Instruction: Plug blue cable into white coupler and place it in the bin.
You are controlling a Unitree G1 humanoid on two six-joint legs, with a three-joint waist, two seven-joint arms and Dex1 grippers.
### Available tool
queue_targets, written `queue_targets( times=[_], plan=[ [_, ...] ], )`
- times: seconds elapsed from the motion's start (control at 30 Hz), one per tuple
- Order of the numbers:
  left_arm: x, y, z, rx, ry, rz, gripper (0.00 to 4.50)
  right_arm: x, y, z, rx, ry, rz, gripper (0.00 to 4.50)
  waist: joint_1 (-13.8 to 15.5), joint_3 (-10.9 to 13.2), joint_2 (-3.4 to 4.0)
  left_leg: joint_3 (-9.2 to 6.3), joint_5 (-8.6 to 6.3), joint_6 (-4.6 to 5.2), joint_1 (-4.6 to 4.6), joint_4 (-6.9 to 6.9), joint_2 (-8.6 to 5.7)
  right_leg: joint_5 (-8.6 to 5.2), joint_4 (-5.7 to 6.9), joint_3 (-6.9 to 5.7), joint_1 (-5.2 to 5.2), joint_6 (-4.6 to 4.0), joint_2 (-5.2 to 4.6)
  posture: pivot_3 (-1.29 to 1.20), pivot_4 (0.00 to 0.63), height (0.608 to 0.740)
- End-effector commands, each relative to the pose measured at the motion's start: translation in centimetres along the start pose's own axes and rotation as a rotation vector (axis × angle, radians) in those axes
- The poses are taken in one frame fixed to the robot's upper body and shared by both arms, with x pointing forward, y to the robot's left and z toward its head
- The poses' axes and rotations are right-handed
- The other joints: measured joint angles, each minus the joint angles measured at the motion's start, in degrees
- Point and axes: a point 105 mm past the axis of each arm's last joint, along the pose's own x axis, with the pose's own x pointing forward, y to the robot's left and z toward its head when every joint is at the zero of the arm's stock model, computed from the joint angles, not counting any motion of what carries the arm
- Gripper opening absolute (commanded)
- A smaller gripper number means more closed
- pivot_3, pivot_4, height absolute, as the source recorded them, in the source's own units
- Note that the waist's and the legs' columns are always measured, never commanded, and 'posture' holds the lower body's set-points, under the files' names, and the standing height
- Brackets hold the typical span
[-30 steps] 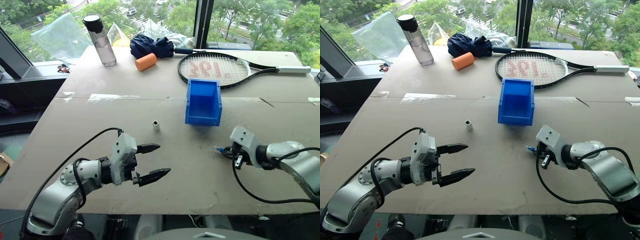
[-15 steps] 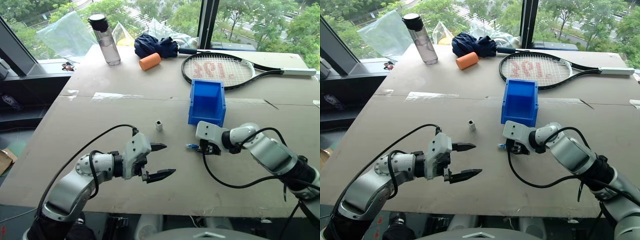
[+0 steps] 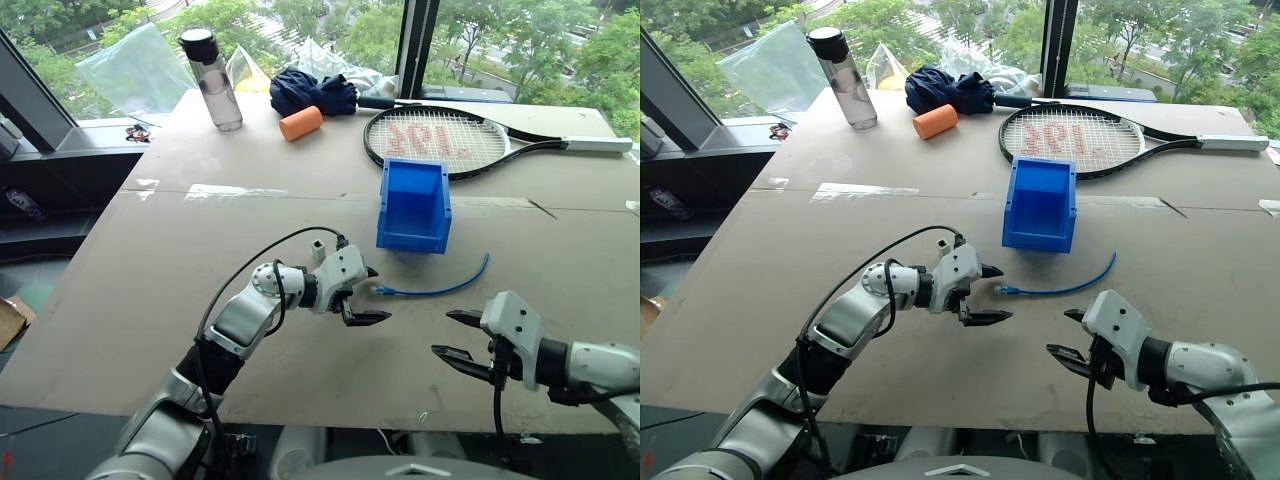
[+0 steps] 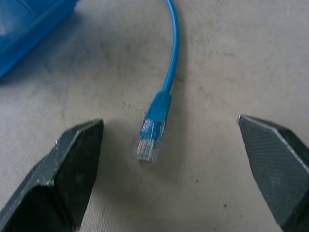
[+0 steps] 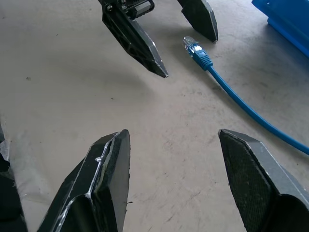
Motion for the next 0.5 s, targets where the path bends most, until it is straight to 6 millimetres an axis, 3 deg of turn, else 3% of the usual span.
queue_targets(
  times=[0.03, 0.13, 0.27, 0.33, 0.5],
  plan=[
    [0.5, -0.3, -1.3, 0.024, 0.059, -0.068, 3.75, -0.3, 0.4, 1.3, -0.031, -0.054, -0.071, 2.95, 0.29, -0.04, 0.02, 0.01, 0.0, 0.0, -0.01, 0.0, -0.02, -0.03, 0.0, 0.0, 0.0, -0.05, -0.02, 0.0, 0.15, 0.74],
    [0.4, -0.4, -1.9, 0.035, 0.077, -0.103, 2.34, -0.2, 0.7, 1.2, 0.009, -0.07, -0.106, 2.95, 0.31, -0.12, -0.07, 0.02, 0.0, 0.0, -0.02, 0.01, -0.02, -0.06, -0.01, 0.03, 0.0, -0.18, -0.03, 0.0, 0.15, 0.74],
    [0.3, -0.4, -1.6, 0.043, 0.048, -0.115, 1.11, 0.3, 0.9, 1.1, 0.114, -0.124, -0.117, 2.95, 0.28, -0.15, -0.08, 0.01, 0.0, 0.0, -0.02, -0.02, -0.01, 0.01, -0.03, 0.02, 0.0, -0.26, -0.03, 0.0, 0.15, 0.74],
    [0.1, -0.6, -1.0, 0.041, 0.007, -0.123, 0.17, 0.7, 0.9, 1.0, 0.208, -0.174, -0.112, 2.95, 0.34, -0.16, -0.09, -0.03, 0.0, 0.0, -0.02, -0.04, 0.0, 0.0, -0.03, -0.02, 0.0, -0.25, -0.02, 0.0, 0.15, 0.74],
    [-1.6, -1.0, 1.7, -0.091, -0.149, -0.144, 0.08, 1.7, 0.8, 1.1, 0.378, -0.272, -0.065, 2.95, 0.22, -0.13, -0.07, 0.01, -0.01, 0.01, -0.02, -0.04, 0.02, -0.02, -0.03, 0.02, -0.01, -0.3, -0.04, 0.0, 0.15, 0.74]
  ],
)
